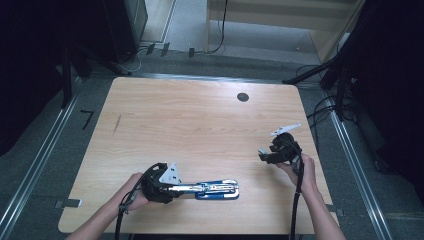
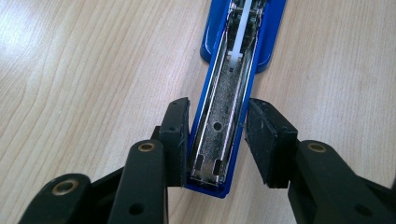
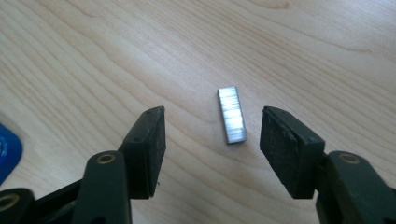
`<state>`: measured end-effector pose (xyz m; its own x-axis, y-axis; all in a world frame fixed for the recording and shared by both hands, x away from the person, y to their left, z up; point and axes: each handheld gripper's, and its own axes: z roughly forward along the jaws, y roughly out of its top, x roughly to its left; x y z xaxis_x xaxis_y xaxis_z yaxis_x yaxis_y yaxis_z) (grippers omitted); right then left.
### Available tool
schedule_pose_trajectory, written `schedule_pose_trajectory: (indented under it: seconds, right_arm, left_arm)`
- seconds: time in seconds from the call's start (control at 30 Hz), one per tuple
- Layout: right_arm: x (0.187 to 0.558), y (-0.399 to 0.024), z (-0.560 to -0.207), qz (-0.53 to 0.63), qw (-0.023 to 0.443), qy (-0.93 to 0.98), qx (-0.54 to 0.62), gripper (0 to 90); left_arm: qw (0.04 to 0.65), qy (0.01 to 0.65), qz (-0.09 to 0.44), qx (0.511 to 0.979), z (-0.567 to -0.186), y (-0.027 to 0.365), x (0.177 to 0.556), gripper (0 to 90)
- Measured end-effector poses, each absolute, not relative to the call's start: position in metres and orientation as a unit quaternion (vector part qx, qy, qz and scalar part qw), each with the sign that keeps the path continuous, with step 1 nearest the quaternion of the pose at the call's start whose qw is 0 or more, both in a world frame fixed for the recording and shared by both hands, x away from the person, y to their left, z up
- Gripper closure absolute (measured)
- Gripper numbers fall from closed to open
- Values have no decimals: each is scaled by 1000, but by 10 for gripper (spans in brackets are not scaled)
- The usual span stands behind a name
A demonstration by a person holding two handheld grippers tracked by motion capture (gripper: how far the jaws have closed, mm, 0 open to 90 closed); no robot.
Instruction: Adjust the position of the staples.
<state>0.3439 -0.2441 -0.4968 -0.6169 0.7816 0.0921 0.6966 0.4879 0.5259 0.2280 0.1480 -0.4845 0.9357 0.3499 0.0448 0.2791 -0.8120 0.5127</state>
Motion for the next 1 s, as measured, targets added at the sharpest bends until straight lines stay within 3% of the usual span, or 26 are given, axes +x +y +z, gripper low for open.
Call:
schedule_pose_trajectory:
  seconds: [0.2,0.47,1.0]
  right_arm:
    - [354,-243,-502,268,85,855,436,558]
    - [363,-235,-508,256,96,858,435,639]
    - [371,-221,-515,237,114,863,431,708]
  left_arm:
    - [258,165,67,950,-485,148,229,610]
    - [259,165,65,950,-485,148,229,610]
    - [258,164,66,950,-485,148,229,611]
